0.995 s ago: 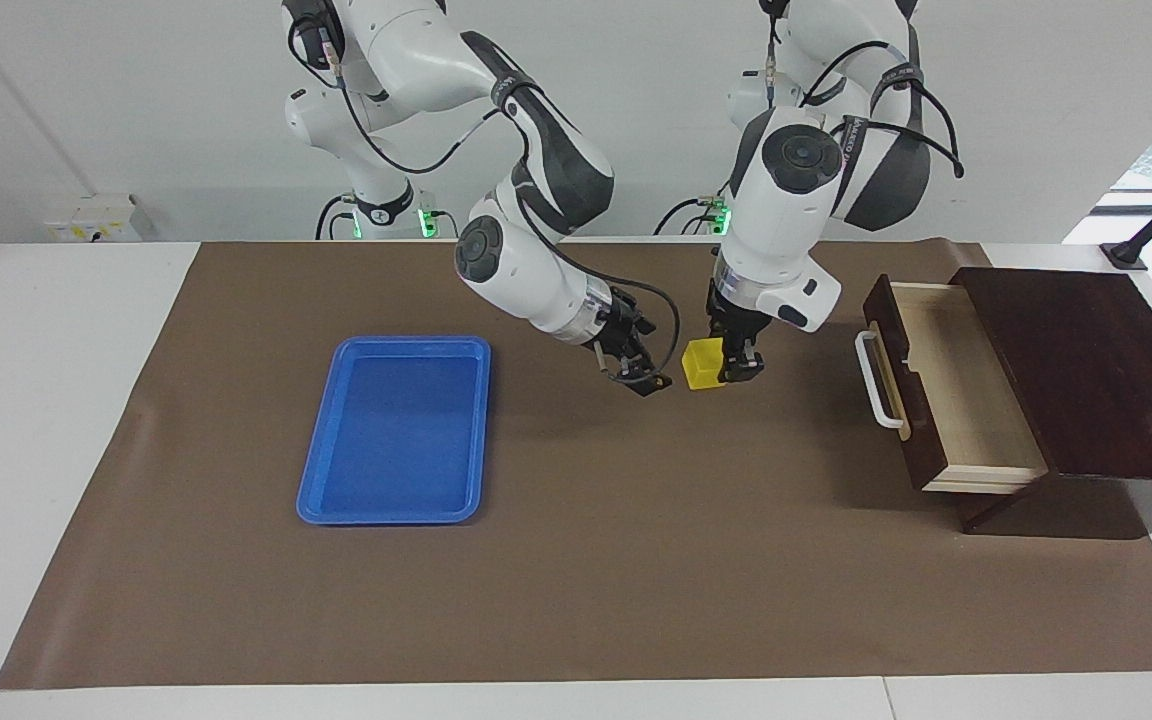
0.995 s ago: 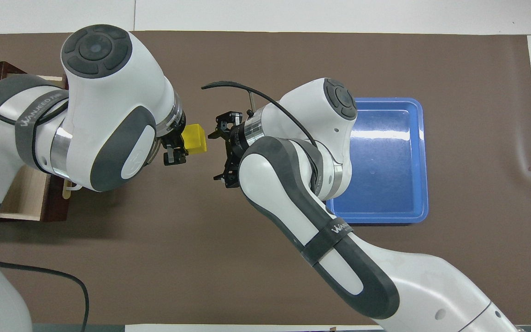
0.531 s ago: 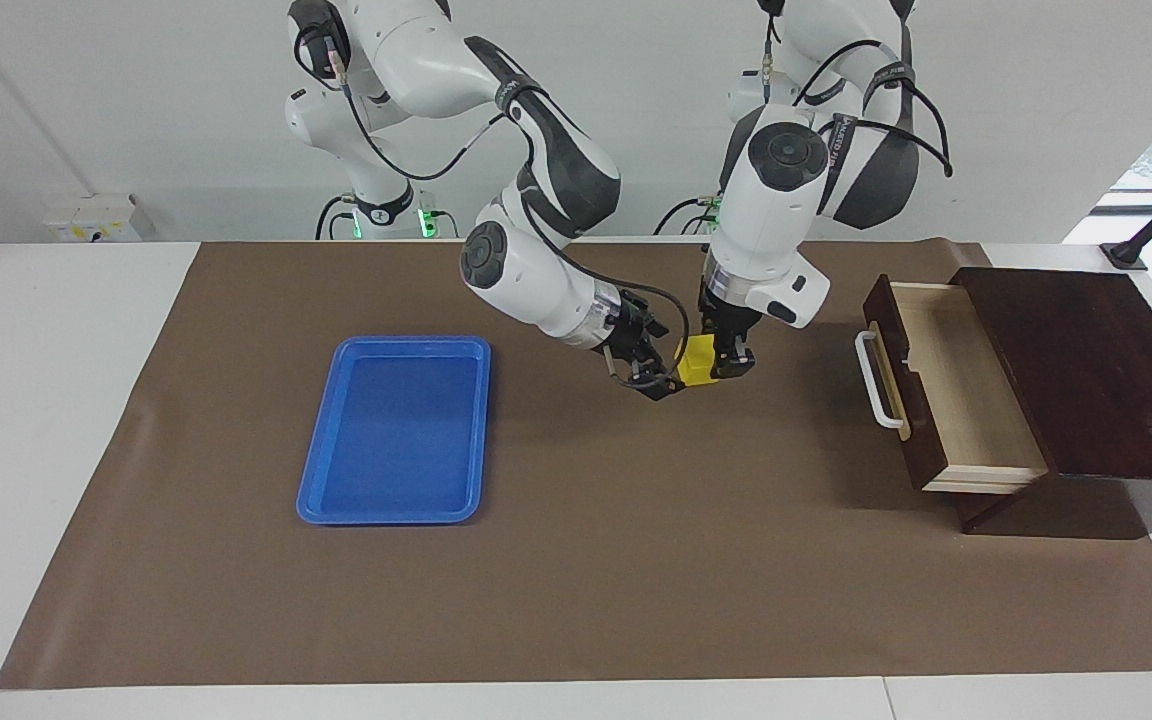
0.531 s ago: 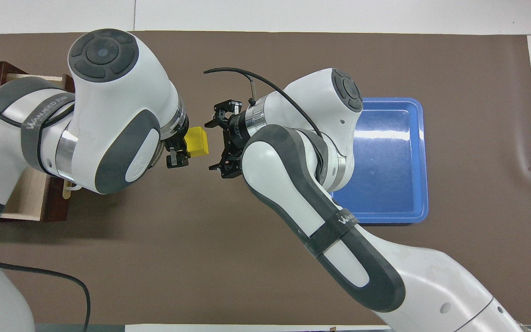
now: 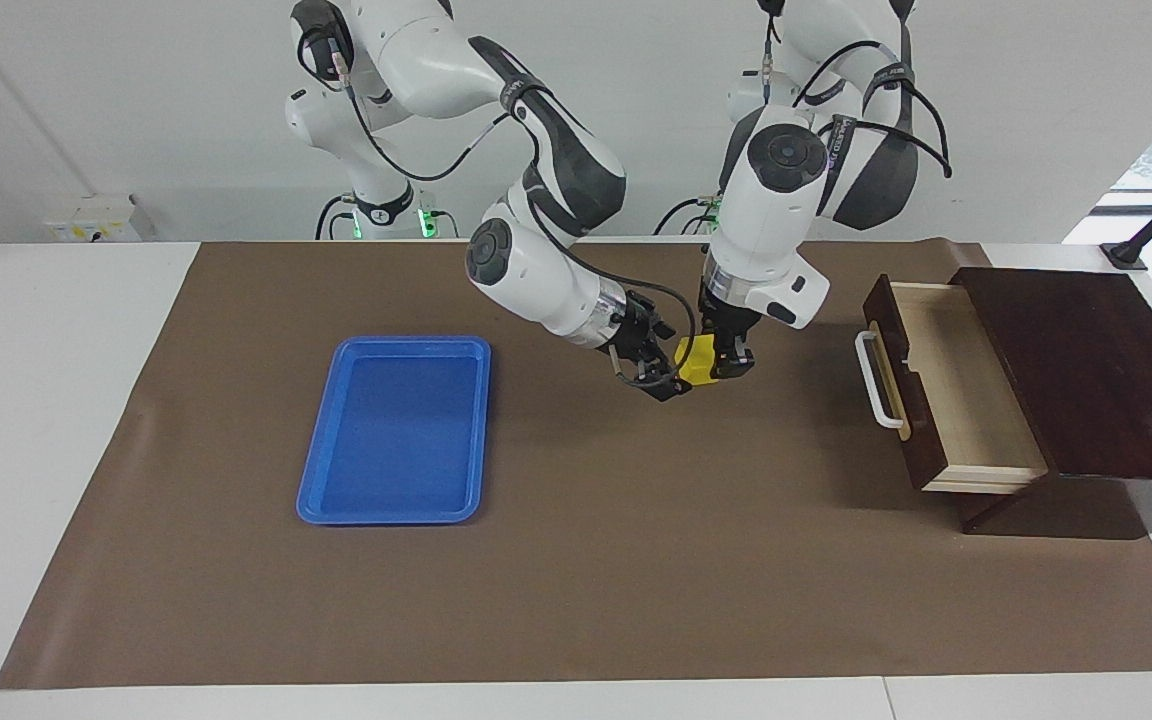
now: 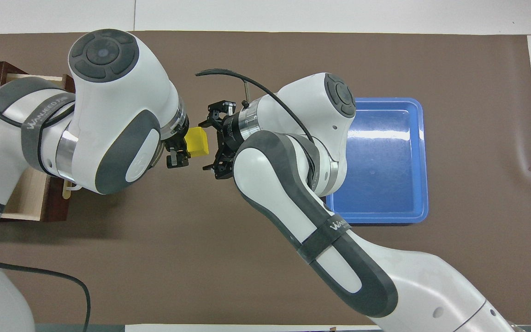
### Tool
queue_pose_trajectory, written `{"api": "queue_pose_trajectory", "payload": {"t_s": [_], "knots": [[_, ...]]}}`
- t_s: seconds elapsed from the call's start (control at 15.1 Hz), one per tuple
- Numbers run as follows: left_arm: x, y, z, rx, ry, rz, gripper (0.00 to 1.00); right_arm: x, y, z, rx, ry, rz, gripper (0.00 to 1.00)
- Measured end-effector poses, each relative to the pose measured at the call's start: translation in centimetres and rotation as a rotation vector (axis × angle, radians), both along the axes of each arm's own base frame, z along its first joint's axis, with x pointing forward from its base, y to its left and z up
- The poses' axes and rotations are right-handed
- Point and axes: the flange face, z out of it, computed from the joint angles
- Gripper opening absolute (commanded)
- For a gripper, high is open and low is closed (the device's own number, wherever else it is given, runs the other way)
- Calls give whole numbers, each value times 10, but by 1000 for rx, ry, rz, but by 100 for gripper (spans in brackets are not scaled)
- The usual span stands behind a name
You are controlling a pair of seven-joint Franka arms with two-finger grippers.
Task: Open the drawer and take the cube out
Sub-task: 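Close the right gripper on the yellow cube held by the left gripper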
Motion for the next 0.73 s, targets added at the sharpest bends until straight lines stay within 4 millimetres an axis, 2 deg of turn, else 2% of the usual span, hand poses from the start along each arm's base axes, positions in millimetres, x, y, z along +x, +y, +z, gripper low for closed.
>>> {"api": "queue_pose_trajectory", "payload": {"t_s": [0.33,0.4,0.46,0.53,0.6,0.73], "knots": [[0,-1,0,0,0,-1,0,-3,5,0,0,-2,6,100],[-1,-2,0,0,0,-3,0,-3,5,-1,0,-2,6,97],[-1,-3,0,0,0,-4,0,-3,5,-1,-1,-1,6,79],[-2,-4,0,0,0,-6,0,-3,5,-2,-1,1,6,34],[-3,-5,0,0,0,-7,0,-3,5,-4,-2,2,4,0],[-3,-6,0,0,0,-7,0,-1,5,-6,-4,13,-23,0]]}}
